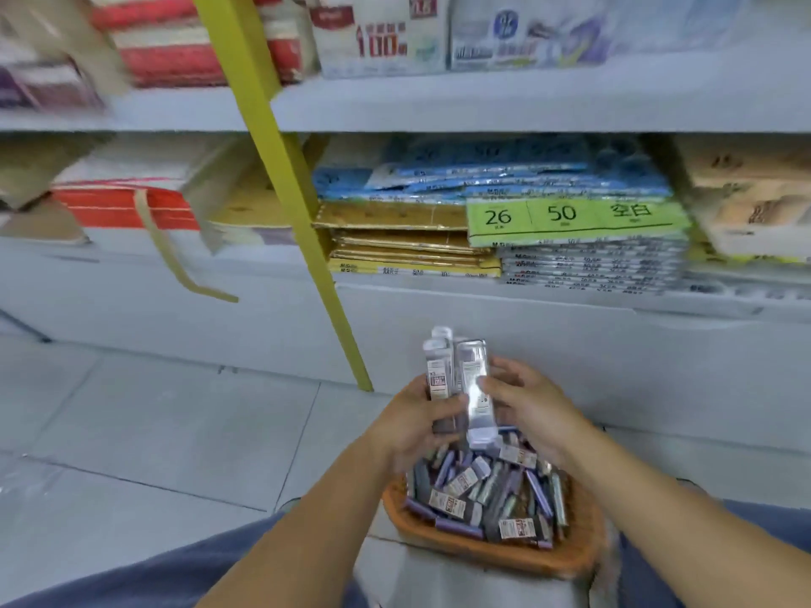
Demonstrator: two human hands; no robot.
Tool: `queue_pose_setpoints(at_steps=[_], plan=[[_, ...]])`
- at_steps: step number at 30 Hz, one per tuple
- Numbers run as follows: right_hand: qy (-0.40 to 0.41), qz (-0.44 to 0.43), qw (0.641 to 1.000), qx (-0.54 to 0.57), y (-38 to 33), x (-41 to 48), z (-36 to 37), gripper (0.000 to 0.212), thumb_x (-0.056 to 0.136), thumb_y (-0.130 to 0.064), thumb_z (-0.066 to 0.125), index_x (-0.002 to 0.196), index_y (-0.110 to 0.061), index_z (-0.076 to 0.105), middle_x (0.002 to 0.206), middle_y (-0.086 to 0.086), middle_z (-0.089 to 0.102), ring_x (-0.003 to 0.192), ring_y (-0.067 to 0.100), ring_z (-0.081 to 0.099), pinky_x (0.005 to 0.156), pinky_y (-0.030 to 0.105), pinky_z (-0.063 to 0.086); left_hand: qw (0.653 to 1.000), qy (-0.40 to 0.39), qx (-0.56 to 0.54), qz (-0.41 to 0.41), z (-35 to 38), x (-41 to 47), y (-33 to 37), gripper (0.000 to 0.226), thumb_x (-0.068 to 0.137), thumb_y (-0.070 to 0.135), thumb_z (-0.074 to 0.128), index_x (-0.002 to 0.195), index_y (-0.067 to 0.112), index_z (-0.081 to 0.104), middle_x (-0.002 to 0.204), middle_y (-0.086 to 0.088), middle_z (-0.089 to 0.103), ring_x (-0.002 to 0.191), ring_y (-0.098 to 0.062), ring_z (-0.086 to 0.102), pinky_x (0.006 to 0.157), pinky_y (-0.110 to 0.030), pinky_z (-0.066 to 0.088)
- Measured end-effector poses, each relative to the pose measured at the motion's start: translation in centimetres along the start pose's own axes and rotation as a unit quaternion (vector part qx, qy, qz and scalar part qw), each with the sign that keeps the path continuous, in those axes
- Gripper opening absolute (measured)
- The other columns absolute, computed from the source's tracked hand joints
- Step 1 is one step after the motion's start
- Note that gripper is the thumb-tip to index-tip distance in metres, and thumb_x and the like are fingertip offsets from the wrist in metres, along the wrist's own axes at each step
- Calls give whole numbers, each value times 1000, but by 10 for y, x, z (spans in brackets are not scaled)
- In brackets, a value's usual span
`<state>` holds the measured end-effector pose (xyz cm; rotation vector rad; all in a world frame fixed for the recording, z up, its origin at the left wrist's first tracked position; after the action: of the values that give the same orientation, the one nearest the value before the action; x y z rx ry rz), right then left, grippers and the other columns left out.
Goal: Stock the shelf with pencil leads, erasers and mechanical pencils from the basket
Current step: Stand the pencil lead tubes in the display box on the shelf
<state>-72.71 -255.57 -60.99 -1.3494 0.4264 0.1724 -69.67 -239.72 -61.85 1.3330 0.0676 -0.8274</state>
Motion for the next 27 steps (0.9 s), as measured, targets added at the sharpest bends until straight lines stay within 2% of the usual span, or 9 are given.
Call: queue_pose_setpoints(at_steps=[2,6,9,12,14,17,19,21,27], plan=[[-25,-39,999,-20,-33,-12,12,31,89,-8,64,118,-17,64,108,8,71,90,26,70,81,42,57,1000,-11,1,22,8,-17,30,40,91,1,64,129,10,56,126,-18,67,114,-37,65,98,-52,52],[-46,-149,985,-70,-111,-37,37,29,91,-13,63,110,-35,67,101,15,62,97,28,65,94,44,52,995,-24,-8,94,20,-45,97,43,93,4,62,133,19,52,129,-15,66,117,-37,64,95,-58,52],[-71,-226,965,-110,-166,-53,55,31,92,-15,62,100,-43,71,104,6,70,98,21,67,86,33,56,986,-68,-20,151,29,-68,146,42,97,9,60,134,25,51,127,-13,67,115,-37,65,86,-60,56],[-51,-294,941,-159,-214,-62,70,26,90,-18,65,96,-42,70,98,6,70,81,5,67,66,17,53,976,-63,-2,210,35,-84,190,39,99,12,55,135,28,51,127,-10,68,110,-35,68,78,-51,60],[-17,-356,905,-233,-240,-64,78,25,91,-23,64,102,-44,63,94,1,60,76,-9,56,67,3,41,969,-50,14,242,36,-89,214,38,99,12,55,133,29,53,126,-8,68,109,-33,69,77,-49,60],[-4,-387,866,-316,-265,-62,87,26,93,-36,57,100,-58,48,98,-9,50,86,-15,49,71,-2,34,959,-28,12,281,32,-93,242,35,96,14,62,128,26,57,116,-9,73,102,-30,72,73,-43,61],[-43,-361,883,-297,-264,-55,89,22,92,-39,58,101,-58,52,102,-17,60,92,-12,56,74,3,40,952,-13,1,305,28,-91,250,34,91,17,69,123,25,60,112,-8,75,99,-29,73,71,-39,61],[-80,-344,905,-239,-251,-48,88,23,90,-32,64,106,-48,59,101,-20,68,92,-4,65,72,10,50,948,1,-15,318,24,-87,250,38,85,20,74,121,24,62,111,-8,75,99,-29,73,70,-37,61],[-7,-353,924,-148,-249,-39,86,24,85,-10,70,97,-31,67,84,-14,72,73,5,69,56,18,54,940,14,-47,336,24,-77,250,40,86,21,72,124,20,58,112,-7,75,98,-26,74,65,-35,62]])
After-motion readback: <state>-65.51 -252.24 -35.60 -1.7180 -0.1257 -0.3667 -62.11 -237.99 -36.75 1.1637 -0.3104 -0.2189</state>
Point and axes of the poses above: each hand's wrist, its own x-axis towards the middle knuckle, its own z-axis out of the palm, y = z × x, the point moved 3 cm from there along x, towards the middle knuckle
